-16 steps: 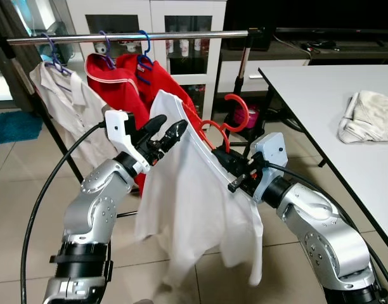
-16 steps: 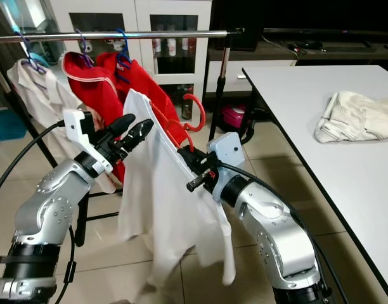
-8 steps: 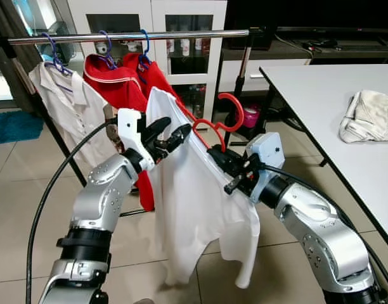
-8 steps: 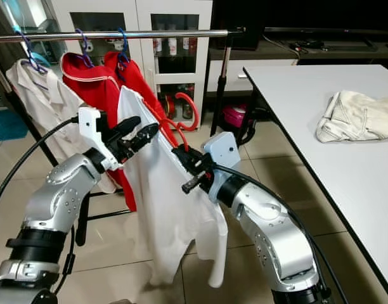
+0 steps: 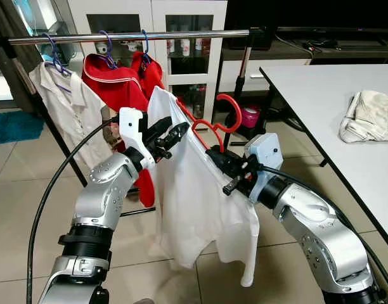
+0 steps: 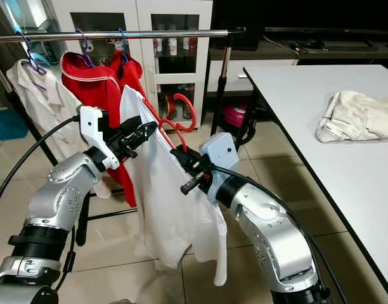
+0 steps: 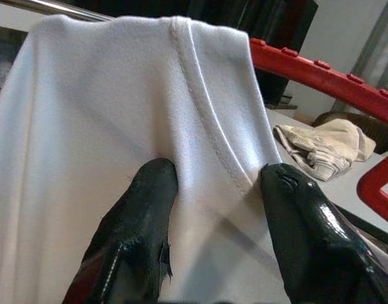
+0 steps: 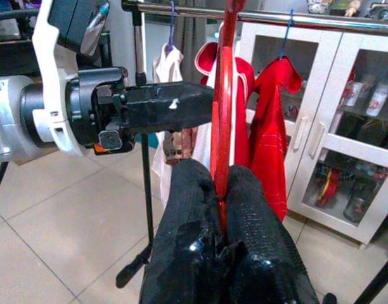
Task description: Hang hanger
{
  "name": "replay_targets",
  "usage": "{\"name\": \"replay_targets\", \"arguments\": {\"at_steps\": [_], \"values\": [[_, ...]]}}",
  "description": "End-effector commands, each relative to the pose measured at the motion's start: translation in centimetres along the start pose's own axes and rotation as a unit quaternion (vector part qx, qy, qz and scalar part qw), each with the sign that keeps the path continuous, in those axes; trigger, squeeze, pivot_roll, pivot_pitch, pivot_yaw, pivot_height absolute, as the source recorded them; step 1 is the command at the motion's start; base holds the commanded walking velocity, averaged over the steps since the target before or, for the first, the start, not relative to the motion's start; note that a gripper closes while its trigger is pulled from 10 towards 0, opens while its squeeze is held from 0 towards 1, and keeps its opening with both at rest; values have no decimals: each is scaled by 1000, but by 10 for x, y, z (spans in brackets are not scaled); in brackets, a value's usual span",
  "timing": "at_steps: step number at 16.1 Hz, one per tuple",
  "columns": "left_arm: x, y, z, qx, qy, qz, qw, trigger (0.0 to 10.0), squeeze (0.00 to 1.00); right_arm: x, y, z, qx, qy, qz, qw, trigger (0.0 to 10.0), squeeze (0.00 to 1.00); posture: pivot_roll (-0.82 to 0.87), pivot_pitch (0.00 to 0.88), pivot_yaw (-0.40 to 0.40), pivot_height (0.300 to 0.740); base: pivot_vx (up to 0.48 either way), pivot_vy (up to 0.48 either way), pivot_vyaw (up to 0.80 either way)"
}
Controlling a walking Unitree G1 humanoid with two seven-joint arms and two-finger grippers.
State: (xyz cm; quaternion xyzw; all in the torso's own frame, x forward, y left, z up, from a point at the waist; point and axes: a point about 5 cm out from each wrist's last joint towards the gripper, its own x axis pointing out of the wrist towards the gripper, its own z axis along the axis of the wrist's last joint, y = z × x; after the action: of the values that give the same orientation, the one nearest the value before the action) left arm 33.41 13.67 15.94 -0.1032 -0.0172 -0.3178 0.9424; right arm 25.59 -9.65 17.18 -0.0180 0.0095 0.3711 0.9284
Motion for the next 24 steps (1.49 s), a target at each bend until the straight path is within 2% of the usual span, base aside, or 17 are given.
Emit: {"name": "replay_targets", "arguments": {"at_steps": [1, 15, 21, 24], "values": [[4, -1, 4, 11, -2, -10, 1000, 0, 0, 0, 4, 13, -17, -33, 10, 999, 0, 0, -105, 0, 18, 740, 0, 0, 0], [4, -3, 2, 11, -9, -20, 1000, 0, 0, -2, 2, 10, -19, -29, 7, 999, 0, 0, -109, 0, 10, 740, 0, 0, 0], [-8, -8, 9, -19, -63, -33, 997, 0, 0, -10, -14, -12, -27, 40, -58, 997, 0, 0, -119, 0, 5, 740, 0, 0, 0], [-21, -5, 15, -15, -81, -28, 996, 0, 0, -17, -25, -24, -28, 75, -87, 993, 0, 0, -116, 0, 5, 740, 0, 0, 0]]}}
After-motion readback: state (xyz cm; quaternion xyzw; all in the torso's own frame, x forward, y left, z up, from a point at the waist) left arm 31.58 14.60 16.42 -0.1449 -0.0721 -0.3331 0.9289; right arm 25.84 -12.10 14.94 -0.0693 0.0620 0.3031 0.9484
